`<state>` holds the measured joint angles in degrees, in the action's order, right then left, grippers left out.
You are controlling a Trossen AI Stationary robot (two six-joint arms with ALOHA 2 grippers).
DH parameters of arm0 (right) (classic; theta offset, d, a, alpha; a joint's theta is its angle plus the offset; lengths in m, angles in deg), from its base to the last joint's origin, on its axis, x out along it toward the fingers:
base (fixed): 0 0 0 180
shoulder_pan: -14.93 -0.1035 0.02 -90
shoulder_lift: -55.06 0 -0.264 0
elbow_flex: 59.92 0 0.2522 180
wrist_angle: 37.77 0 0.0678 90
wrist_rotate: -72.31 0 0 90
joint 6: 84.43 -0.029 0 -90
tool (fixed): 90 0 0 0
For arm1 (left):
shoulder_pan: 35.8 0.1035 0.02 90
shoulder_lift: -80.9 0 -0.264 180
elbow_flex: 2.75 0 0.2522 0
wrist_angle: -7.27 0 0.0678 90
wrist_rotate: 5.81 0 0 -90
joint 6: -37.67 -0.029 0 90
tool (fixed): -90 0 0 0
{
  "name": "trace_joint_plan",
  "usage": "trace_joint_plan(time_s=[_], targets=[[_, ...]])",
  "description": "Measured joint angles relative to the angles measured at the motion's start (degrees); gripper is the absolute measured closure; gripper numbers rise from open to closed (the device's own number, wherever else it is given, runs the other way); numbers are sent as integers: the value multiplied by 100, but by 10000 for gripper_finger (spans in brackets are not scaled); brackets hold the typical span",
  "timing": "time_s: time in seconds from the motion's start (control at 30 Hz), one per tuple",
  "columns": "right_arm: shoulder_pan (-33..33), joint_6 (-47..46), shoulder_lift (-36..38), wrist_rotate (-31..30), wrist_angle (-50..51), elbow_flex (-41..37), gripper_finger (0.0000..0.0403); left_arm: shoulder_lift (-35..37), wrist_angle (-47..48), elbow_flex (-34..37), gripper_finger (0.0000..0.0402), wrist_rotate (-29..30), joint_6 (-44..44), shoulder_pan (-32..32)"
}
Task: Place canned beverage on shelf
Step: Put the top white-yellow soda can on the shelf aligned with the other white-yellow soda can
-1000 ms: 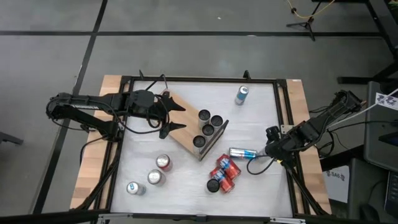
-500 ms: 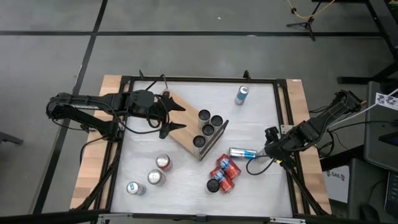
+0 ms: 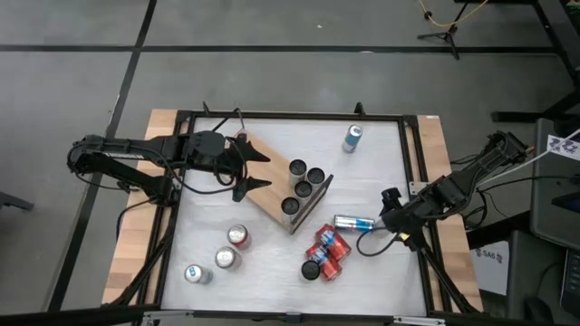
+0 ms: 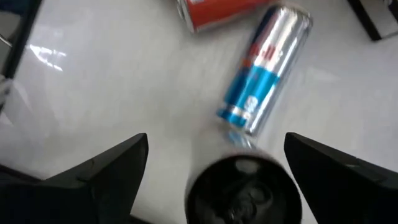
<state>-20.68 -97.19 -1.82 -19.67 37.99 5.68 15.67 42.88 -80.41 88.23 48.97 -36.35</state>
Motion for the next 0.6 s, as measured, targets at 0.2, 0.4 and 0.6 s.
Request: trace_joint_plan(time_s=[0.2,0.4,0.6], targets=[[0,-1,0,0,-336,0,29,0,0,0,67,1,60,0],[0,-2,0,2,-625,2,29,0,2,0,67,1,60,0],[0,8,0,13,-612,2,29,0,2,0,67,1,60,-1]])
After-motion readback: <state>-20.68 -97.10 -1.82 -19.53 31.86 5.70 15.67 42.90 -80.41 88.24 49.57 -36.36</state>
